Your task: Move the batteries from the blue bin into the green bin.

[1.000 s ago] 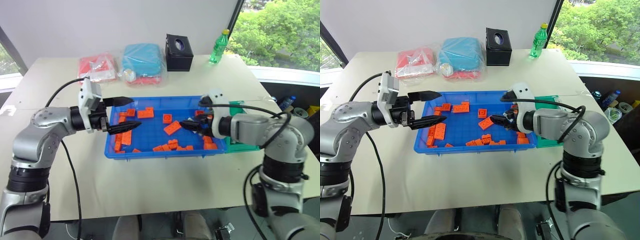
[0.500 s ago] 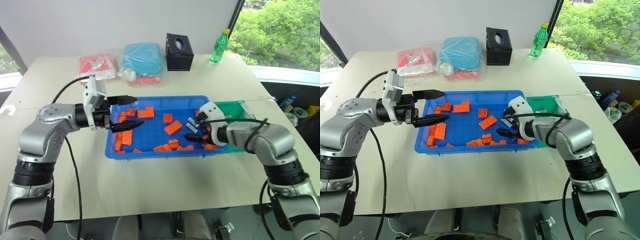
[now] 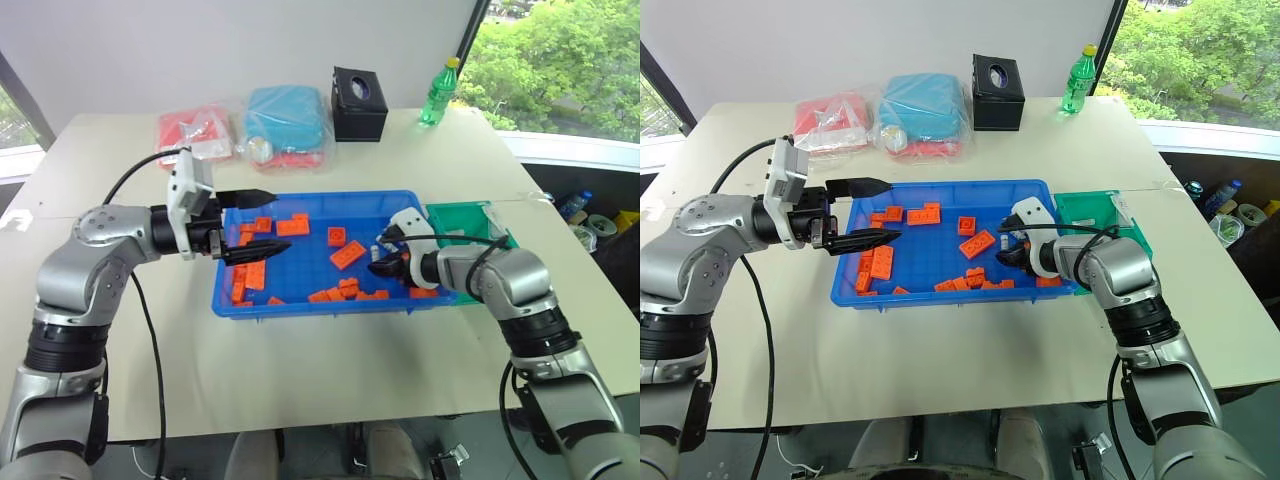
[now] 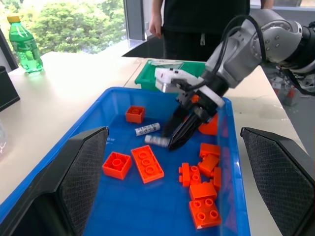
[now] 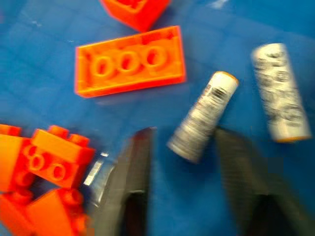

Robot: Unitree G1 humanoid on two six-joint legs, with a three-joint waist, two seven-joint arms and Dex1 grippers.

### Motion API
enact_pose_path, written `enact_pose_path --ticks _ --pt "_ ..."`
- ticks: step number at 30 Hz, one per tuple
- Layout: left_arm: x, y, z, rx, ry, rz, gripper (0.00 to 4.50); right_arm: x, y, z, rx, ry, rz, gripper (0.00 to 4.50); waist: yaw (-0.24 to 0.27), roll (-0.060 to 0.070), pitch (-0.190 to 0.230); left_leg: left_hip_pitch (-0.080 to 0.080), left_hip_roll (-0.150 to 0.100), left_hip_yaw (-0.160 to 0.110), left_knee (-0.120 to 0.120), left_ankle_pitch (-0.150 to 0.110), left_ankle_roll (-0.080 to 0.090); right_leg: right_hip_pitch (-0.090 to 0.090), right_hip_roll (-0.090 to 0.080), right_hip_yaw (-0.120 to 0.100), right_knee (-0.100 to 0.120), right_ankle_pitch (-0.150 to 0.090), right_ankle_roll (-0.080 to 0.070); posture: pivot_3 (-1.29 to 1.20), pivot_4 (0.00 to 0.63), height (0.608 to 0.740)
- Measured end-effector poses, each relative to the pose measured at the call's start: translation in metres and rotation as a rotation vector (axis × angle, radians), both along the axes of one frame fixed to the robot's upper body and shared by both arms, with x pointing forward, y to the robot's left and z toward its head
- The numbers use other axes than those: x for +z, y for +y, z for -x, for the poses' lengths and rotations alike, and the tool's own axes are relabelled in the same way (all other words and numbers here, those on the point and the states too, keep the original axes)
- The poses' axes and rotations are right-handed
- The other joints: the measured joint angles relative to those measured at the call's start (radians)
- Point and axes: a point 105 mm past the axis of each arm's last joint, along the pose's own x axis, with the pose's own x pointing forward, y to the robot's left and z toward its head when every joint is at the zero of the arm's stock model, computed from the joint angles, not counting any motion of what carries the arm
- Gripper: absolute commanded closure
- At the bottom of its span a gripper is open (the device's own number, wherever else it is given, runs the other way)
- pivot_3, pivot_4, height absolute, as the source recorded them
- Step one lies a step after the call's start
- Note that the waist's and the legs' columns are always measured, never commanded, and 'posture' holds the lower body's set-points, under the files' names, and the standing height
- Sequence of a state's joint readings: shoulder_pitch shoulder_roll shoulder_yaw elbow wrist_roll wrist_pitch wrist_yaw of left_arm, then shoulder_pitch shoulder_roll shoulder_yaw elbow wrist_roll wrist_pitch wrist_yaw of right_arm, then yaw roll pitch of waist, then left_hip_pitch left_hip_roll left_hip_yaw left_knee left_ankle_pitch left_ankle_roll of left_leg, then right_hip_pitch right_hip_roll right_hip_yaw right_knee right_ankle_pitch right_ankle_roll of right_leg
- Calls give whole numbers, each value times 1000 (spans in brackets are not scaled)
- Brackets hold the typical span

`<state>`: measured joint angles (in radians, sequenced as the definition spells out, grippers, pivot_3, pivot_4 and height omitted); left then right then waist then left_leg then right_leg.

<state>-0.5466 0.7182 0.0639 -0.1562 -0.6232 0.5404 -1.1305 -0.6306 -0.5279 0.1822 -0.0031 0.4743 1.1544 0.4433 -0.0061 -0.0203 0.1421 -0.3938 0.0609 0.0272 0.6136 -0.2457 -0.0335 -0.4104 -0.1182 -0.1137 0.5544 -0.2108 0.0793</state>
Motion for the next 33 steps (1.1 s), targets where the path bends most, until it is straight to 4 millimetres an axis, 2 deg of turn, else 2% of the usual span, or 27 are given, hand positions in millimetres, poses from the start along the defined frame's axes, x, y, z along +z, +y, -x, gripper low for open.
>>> enact_pose_path --ticks 1,4,8,13,15,19,22,24,27,31,33 --pt "0 0 0 0 -1 0 0 1 2 2 9 -1 1 4462 2 0 0 0 0 0 0 0 0 0 0 0 0 0 0 0 150 733" --pt "0 0 0 1 -2 0 0 9 3 3 7 -17 -5 4462 4 0 0 0 0 0 0 0 0 0 0 0 2 0 0 0 150 733" --pt "0 0 0 -1 -1 1 0 40 4 5 -37 -92 -77 4462 13 0 0 0 0 0 0 0 0 1 0 0 5 0 0 0 150 733" --pt "-1 0 -3 -4 9 15 0 75 -11 10 -111 -179 -103 4462 22 1 1 1 0 0 0 0 0 -2 0 0 4 0 0 0 150 733" --pt "-1 0 -4 -11 12 19 0 86 -25 14 -156 -209 -90 4462 23 2 1 0 0 0 1 0 0 -1 0 0 2 0 0 0 150 733" --pt "3 -2 -8 -25 -1 26 0 106 -83 24 -331 -260 -36 4462 25 1 0 -1 -1 0 1 0 0 0 -1 0 -1 0 0 0 150 733" --pt "3 -2 -10 -30 0 27 0 96 -113 37 -433 -223 -13 4462 20 -2 -1 0 -1 0 0 0 0 1 -1 0 -2 0 0 0 150 733" --pt "1 -4 -11 -36 -1 26 0 82 -122 43 -463 -173 0 4462 17 -1 0 0 0 2 0 0 0 2 -1 0 -1 0 0 0 150 733" --pt "2 -9 -11 -58 0 30 0 75 -128 47 -490 -150 -12 3086 15 1 0 1 1 2 0 0 0 1 -1 0 2 0 0 0 150 733" --pt "2 -10 -11 -66 -4 28 0 72 -126 41 -487 -164 -26 1002 17 1 0 2 1 2 0 0 0 1 0 0 2 0 0 0 150 733" --pt "3 -10 -11 -66 -6 27 0 72 -125 36 -467 -180 13 1002 17 1 1 1 1 2 0 0 0 0 0 0 1 0 0 0 150 733"
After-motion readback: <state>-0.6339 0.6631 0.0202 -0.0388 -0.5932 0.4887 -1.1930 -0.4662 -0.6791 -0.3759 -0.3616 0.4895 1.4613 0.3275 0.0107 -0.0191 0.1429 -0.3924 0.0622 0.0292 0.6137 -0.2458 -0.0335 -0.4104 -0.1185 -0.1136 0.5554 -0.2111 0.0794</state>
